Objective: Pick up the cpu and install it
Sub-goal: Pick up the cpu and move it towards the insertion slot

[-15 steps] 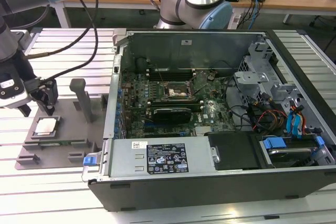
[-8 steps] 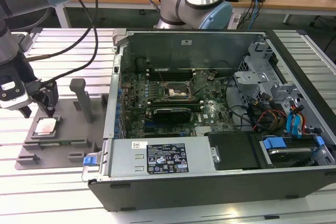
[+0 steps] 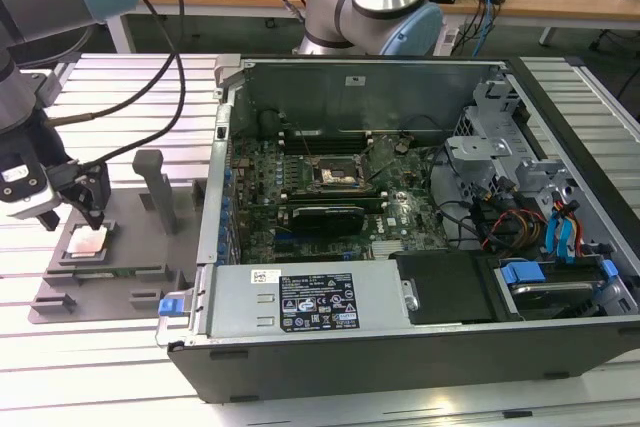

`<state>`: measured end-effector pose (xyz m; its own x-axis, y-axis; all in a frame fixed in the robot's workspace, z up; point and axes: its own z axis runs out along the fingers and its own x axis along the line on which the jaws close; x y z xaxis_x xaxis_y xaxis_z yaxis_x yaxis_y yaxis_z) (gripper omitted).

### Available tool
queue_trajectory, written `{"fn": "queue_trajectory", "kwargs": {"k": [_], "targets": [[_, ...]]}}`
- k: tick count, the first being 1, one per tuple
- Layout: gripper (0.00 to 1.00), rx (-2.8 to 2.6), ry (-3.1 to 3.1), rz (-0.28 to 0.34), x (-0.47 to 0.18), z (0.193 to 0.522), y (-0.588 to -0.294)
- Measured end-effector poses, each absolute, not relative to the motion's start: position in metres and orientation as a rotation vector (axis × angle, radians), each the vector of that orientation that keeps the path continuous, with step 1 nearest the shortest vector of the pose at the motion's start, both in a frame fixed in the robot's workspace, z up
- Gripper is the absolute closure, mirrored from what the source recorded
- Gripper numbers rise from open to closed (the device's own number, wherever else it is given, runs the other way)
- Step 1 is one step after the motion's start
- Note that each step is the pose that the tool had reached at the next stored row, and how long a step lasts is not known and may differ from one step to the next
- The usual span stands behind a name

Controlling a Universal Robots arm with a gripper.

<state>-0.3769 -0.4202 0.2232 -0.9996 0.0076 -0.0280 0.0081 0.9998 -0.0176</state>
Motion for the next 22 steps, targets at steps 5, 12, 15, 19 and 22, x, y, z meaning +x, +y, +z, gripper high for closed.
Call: {"fn": "queue_trajectory", "kwargs": {"k": [5,12,15,19,22], "targets": [[0.4,-0.014,3.113,-0.048,-0.373,0.215,-0.42],[0.4,-0.08,3.111,-0.074,-0.373,0.205,-0.418],[0.4,-0.094,3.111,-0.074,-0.373,0.202,-0.417],[0.4,-0.095,3.111,-0.074,-0.373,0.197,-0.417],[0.4,-0.095,3.111,-0.067,-0.373,0.196,-0.417]]}}
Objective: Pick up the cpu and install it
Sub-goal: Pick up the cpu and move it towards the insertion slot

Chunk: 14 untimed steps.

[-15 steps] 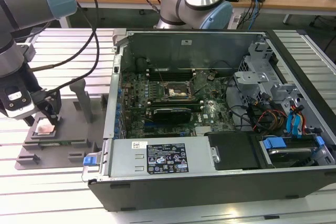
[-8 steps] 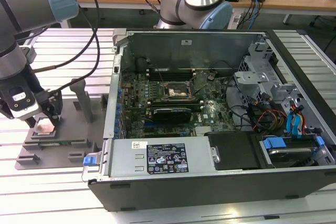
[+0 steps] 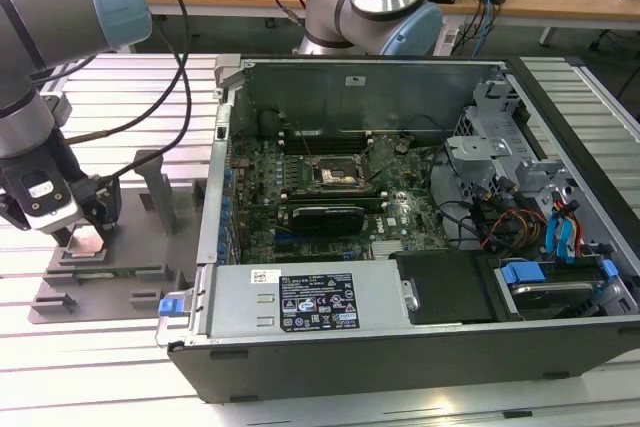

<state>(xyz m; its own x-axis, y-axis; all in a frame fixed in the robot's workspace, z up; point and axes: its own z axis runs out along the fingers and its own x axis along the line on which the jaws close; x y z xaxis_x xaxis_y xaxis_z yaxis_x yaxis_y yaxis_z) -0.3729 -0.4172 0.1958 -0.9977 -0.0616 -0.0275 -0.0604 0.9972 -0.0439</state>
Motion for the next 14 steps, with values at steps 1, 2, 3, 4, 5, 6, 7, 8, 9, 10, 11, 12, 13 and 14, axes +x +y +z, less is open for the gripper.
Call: {"fn": "queue_trajectory", "kwargs": {"k": [1,2,3,4,5,6,7,8,9,10,11,12,13,14], "targets": [[0.4,-0.095,3.11,-0.065,-0.3729,0.1951,-0.4173],[0.4,-0.095,3.111,-0.064,-0.3729,0.1945,-0.4174],[0.4,-0.095,3.111,-0.064,-0.373,0.194,-0.4176],[0.4,-0.095,3.111,-0.063,-0.3729,0.1935,-0.4178],[0.4,-0.096,3.11,-0.063,-0.373,0.1931,-0.418],[0.4,-0.096,3.111,-0.063,-0.3731,0.1924,-0.4184],[0.4,-0.097,3.111,-0.062,-0.3732,0.1918,-0.4186],[0.4,-0.097,3.111,-0.062,-0.3733,0.1911,-0.4187],[0.4,-0.097,3.111,-0.061,-0.3732,0.1906,-0.4187],[0.4,-0.097,3.111,-0.061,-0.3732,0.1904,-0.4187],[0.4,-0.097,3.111,-0.061,-0.3732,0.1903,-0.4187],[0.4,-0.097,3.111,-0.061,-0.3732,0.1903,-0.4187],[0.4,-0.097,3.111,-0.061,-0.3732,0.1902,-0.4187],[0.4,-0.097,3.11,-0.061,-0.3732,0.1895,-0.4187]]}}
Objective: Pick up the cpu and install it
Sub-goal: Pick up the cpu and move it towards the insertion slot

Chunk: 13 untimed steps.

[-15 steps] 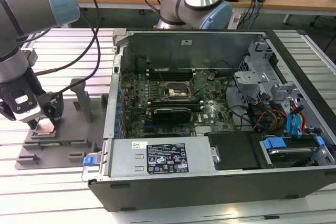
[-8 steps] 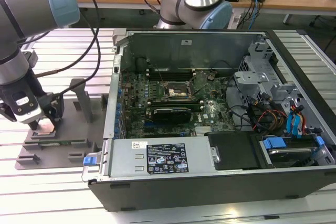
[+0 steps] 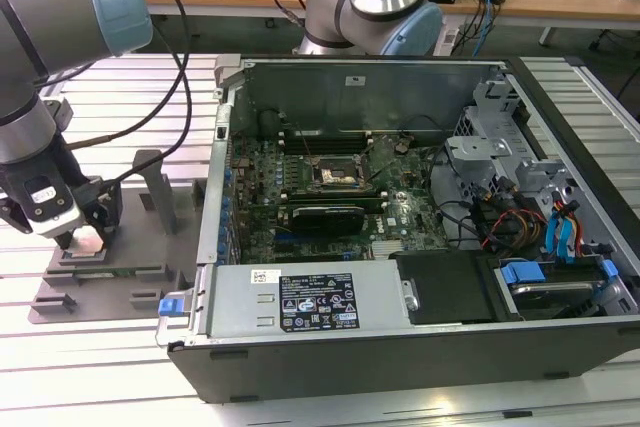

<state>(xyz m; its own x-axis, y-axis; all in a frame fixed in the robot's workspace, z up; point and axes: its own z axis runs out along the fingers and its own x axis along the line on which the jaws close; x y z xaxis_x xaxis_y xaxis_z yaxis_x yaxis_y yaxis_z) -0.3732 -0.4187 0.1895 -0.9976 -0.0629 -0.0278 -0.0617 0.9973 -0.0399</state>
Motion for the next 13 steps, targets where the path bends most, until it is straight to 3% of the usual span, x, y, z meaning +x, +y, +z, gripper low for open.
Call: {"fn": "queue_trajectory", "kwargs": {"k": [2,13], "targets": [[0.45,-0.097,3.111,-0.061,-0.373,0.188,-0.419],[0.45,-0.097,3.11,-0.061,-0.373,0.199,-0.419]]}}
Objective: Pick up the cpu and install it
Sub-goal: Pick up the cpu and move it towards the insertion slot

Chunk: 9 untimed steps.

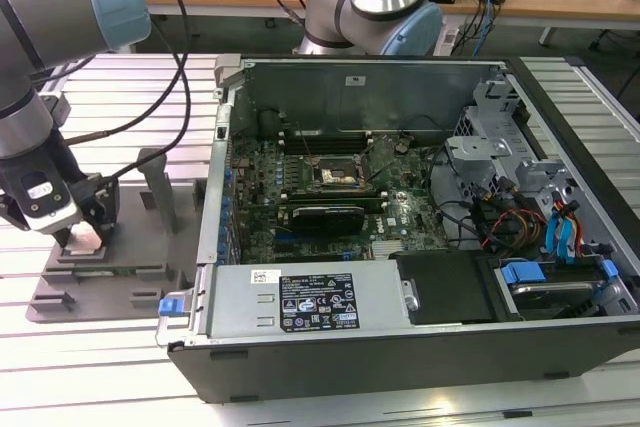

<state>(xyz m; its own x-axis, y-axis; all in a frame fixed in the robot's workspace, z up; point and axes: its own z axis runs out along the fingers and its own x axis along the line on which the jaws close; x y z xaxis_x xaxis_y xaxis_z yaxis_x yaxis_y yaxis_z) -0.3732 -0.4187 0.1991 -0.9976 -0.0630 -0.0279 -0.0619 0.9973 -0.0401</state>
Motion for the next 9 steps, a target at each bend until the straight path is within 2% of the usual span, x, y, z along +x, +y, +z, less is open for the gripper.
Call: {"fn": "queue_trajectory", "kwargs": {"k": [9], "targets": [[0.45,-0.097,3.11,-0.062,-0.3732,0.2006,-0.4187]]}}
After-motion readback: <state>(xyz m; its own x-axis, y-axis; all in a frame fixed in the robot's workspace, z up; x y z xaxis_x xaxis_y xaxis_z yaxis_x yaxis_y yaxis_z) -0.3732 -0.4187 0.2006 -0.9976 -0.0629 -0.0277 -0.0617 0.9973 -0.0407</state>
